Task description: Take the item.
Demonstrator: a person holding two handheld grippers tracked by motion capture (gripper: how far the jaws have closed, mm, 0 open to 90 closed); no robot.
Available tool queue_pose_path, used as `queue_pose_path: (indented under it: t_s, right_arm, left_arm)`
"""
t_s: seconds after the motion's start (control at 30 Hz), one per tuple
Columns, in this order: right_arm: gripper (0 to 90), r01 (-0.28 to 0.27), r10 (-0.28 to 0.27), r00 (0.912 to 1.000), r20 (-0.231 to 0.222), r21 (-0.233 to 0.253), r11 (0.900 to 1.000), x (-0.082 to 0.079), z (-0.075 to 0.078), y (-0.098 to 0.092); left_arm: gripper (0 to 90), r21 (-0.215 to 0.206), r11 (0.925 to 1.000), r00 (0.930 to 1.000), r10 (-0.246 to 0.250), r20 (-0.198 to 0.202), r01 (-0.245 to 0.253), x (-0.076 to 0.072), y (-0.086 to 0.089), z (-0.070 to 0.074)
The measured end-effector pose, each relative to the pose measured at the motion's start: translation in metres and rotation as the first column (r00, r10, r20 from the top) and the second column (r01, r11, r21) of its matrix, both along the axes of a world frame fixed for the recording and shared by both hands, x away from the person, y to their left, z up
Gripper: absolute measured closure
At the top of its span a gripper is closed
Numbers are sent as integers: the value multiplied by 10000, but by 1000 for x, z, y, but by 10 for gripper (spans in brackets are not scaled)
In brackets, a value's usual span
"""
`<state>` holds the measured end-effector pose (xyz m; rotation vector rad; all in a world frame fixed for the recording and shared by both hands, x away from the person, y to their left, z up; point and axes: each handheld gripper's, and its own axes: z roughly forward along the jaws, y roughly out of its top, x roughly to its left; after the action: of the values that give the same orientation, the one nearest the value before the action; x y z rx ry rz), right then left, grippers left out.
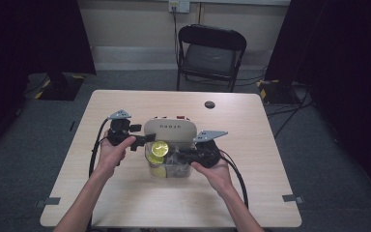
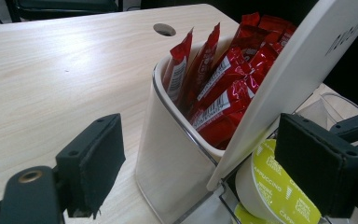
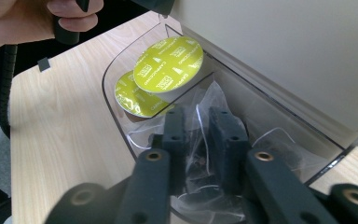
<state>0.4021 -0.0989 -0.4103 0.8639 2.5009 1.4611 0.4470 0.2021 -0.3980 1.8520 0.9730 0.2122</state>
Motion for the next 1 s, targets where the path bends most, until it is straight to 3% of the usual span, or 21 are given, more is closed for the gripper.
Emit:
queue_pose_path:
  t_s: [0.37,1.0]
  right_arm:
    - [900,-135,136,9999,-76,171,9998,-1,0,-1]
    - [900,49,-52,9999,96,408,9992,-2,7,-7]
  left_arm:
    - [155,24,10000,10000,3,-1,-3,0,1,0]
    - [156,86,10000,10000,1,-95,0,0,-1,-1]
